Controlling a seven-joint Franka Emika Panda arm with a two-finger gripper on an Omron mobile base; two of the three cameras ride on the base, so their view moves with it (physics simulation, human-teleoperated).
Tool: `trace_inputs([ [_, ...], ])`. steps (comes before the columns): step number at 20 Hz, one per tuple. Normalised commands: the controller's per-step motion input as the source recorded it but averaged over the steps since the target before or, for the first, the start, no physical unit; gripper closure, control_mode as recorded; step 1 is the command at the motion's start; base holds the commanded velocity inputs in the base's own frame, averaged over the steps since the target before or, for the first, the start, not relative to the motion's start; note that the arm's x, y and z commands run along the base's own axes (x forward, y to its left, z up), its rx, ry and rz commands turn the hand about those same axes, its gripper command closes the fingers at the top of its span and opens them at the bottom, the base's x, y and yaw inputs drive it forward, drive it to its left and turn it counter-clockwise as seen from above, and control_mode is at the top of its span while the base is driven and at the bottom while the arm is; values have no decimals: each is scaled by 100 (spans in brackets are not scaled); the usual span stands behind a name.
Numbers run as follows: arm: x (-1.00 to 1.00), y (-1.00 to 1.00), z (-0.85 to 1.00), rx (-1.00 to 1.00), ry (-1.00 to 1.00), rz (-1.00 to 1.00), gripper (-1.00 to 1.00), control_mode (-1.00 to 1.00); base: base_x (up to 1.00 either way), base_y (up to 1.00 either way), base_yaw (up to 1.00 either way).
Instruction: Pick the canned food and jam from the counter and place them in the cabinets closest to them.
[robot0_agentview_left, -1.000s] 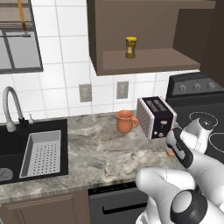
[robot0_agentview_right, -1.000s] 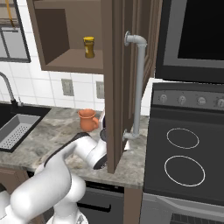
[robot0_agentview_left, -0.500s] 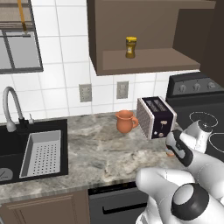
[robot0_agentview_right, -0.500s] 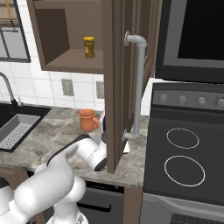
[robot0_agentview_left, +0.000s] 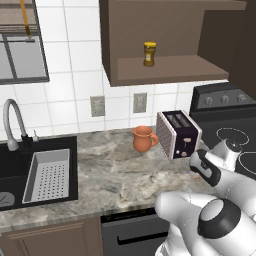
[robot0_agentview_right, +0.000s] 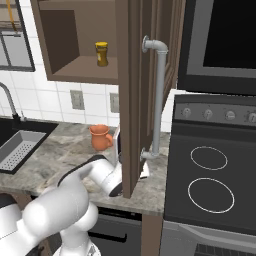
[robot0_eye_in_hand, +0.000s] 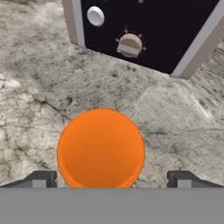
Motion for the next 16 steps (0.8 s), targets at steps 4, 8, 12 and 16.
trace_inputs([
  [4,0,5,-20,0,1,0,-100,-100,0,0,0],
  [8,0,5,-11,0,0,0,-100,-100,0,0,0],
  [12,1,2,-2,0,0,0,-100,-100,0,0,0],
  [16,0,0,0,0,0,0,-100,-100,0,0,0],
])
